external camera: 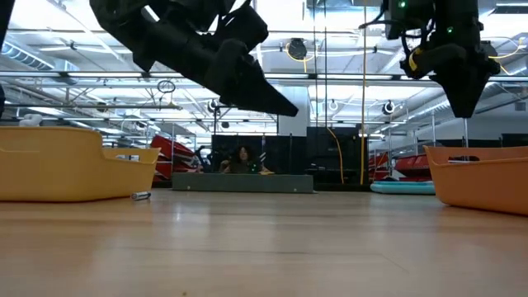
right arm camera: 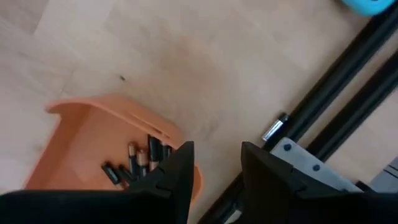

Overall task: Sort batteries
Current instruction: Put the silver battery into the yellow bin

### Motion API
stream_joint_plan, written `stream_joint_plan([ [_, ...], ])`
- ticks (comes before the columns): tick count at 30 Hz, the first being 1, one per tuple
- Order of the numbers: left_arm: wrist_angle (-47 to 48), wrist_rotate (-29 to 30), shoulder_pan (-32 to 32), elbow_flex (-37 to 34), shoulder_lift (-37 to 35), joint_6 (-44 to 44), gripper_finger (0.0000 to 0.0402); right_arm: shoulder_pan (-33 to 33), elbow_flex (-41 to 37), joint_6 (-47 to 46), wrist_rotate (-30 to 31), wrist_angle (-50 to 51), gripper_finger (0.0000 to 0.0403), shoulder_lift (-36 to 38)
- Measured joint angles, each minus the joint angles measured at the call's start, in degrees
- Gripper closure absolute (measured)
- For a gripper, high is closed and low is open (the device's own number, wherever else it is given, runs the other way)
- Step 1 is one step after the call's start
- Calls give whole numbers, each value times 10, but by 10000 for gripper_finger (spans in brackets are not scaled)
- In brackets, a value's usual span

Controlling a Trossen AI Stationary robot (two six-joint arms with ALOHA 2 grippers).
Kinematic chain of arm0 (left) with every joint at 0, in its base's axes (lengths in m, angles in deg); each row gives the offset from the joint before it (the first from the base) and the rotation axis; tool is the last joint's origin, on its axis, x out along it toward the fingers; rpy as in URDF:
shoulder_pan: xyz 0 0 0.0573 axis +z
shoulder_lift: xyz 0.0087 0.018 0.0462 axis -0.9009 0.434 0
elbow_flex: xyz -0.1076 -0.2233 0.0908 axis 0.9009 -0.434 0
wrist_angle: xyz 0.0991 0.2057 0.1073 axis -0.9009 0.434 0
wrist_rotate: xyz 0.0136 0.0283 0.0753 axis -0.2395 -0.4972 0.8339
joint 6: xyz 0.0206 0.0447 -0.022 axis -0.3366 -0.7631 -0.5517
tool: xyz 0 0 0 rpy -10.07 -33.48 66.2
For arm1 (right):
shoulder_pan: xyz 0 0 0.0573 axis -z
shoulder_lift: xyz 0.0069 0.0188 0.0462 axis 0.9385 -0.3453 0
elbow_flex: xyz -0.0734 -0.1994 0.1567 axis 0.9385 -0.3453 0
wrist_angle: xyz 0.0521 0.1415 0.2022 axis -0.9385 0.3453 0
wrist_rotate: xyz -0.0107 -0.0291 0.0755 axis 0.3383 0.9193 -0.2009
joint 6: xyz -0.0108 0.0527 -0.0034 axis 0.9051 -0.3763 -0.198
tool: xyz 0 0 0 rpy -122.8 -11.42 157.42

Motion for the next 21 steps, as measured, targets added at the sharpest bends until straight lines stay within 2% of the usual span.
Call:
stream_joint_plan([
  [4,-23,0,10,0,0,0,295,47,-17,90,-35,-1,277,0],
  [7,-45,1,18,0,0,0,295,73,-23,198,-49,3,277,-10],
  [13,-111,2,27,0,0,2,295,82,-23,376,33,32,277,-37],
  [15,-145,7,31,1,0,2,294,82,-23,393,57,32,277,-52],
  [18,-182,47,31,1,0,7,294,82,-23,408,98,41,271,-76],
  [21,-188,61,30,1,-1,21,294,81,-23,425,111,49,254,-96],
])
